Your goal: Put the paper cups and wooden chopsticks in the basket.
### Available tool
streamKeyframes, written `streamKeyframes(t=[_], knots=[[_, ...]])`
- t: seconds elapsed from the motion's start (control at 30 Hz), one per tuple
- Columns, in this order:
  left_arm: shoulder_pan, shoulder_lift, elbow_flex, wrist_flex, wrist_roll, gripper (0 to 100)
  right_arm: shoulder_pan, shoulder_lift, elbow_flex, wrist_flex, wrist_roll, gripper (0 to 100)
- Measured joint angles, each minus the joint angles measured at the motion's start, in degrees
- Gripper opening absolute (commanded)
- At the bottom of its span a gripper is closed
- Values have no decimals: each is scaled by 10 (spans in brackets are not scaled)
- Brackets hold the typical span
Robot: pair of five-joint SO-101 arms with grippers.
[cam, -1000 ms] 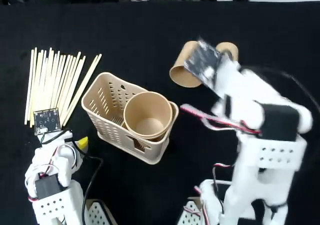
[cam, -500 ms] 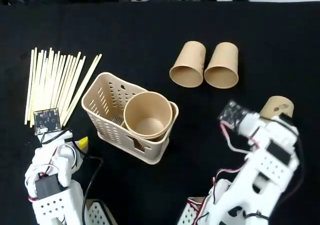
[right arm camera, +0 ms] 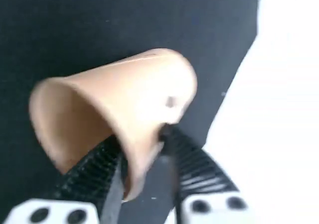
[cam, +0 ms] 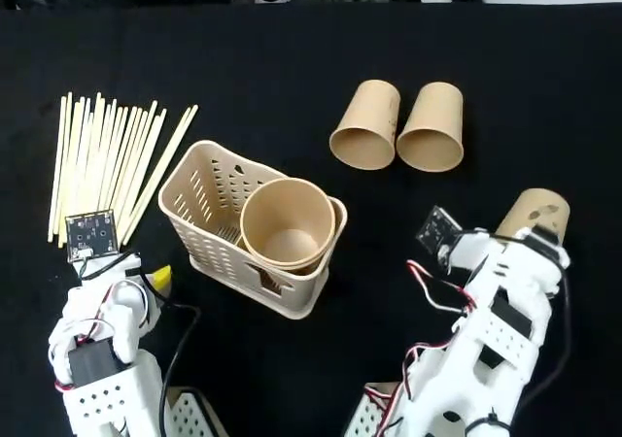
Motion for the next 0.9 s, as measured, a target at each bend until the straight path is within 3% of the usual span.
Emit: streamKeyframes(t=[0.3, 0.4, 0.63, 0.9], knots=[[0, 0, 0, 0, 0, 317, 40, 0, -54, 8, -91, 12], [0, 0, 0, 0, 0, 317, 57, 0, -113, 64, -139, 12], [0, 0, 0, 0, 0, 317, 57, 1, -380, 385, -341, 12], [0, 0, 0, 0, 0, 317, -98, 0, -716, 777, -484, 12]])
